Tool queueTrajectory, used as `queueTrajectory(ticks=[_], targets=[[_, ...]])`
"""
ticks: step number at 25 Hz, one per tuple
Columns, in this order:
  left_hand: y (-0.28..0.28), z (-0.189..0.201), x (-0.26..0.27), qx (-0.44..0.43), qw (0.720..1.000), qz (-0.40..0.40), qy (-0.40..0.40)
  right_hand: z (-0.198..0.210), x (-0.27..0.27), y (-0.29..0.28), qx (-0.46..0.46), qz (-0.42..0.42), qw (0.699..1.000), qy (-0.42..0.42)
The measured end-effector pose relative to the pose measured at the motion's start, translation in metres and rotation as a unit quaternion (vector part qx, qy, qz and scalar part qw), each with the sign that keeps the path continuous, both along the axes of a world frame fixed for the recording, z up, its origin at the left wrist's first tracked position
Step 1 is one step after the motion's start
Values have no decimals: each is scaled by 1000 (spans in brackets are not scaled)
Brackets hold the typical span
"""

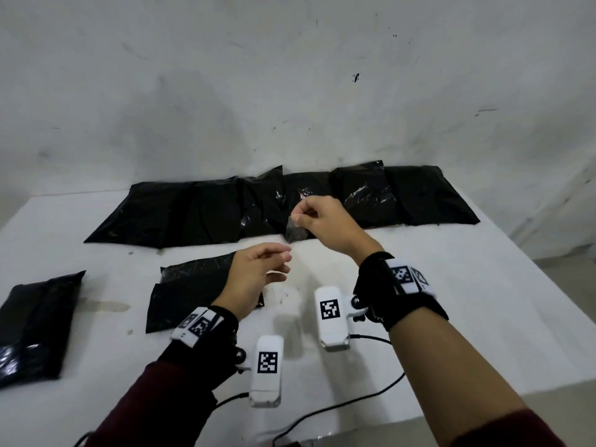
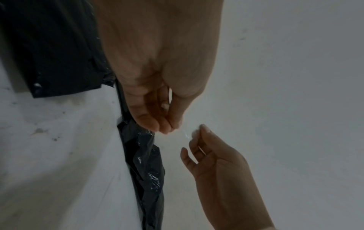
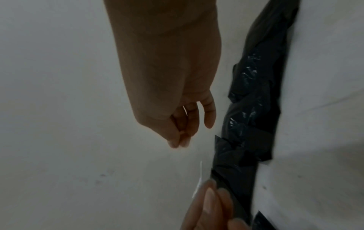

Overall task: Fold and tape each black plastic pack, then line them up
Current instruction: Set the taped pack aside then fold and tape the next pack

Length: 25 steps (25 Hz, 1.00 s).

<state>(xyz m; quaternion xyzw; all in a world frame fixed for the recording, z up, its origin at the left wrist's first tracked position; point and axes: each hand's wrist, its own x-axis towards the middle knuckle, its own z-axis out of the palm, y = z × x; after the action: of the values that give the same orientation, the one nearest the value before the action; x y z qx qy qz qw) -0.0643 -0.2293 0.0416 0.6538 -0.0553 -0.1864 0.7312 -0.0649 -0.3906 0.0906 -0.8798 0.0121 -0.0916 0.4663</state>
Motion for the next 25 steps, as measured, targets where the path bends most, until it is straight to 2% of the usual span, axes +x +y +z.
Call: queueTrajectory(ticks=[2, 3, 5, 7, 8, 9, 13, 17, 22, 25], targets=[[6, -15, 5, 51, 998, 45, 16, -24, 4, -6, 30, -39, 998, 42], [9, -23, 7, 81, 994, 63, 22, -37, 6, -9, 16, -52, 996, 75], [15, -37, 10, 125, 989, 73, 29, -65, 7, -11, -96, -30, 981, 164], [17, -44, 12, 151, 985, 72, 34, -89, 3, -4, -240, 42, 939, 242], [18, -46, 13, 159, 984, 75, 34, -97, 1, 1, -285, 70, 922, 252], [18, -47, 14, 162, 983, 81, 33, -103, -1, 5, -310, 86, 914, 248], [21, -48, 22, 175, 979, 102, 24, -114, -4, 10, -327, 82, 919, 205], [23, -47, 27, 178, 978, 111, 16, -120, -8, 6, -368, 110, 910, 156], [18, -49, 33, 195, 975, 105, -9, -125, -3, 7, -290, 65, 944, 141], [17, -49, 34, 204, 974, 99, -20, -130, 4, 15, -283, 26, 947, 150]])
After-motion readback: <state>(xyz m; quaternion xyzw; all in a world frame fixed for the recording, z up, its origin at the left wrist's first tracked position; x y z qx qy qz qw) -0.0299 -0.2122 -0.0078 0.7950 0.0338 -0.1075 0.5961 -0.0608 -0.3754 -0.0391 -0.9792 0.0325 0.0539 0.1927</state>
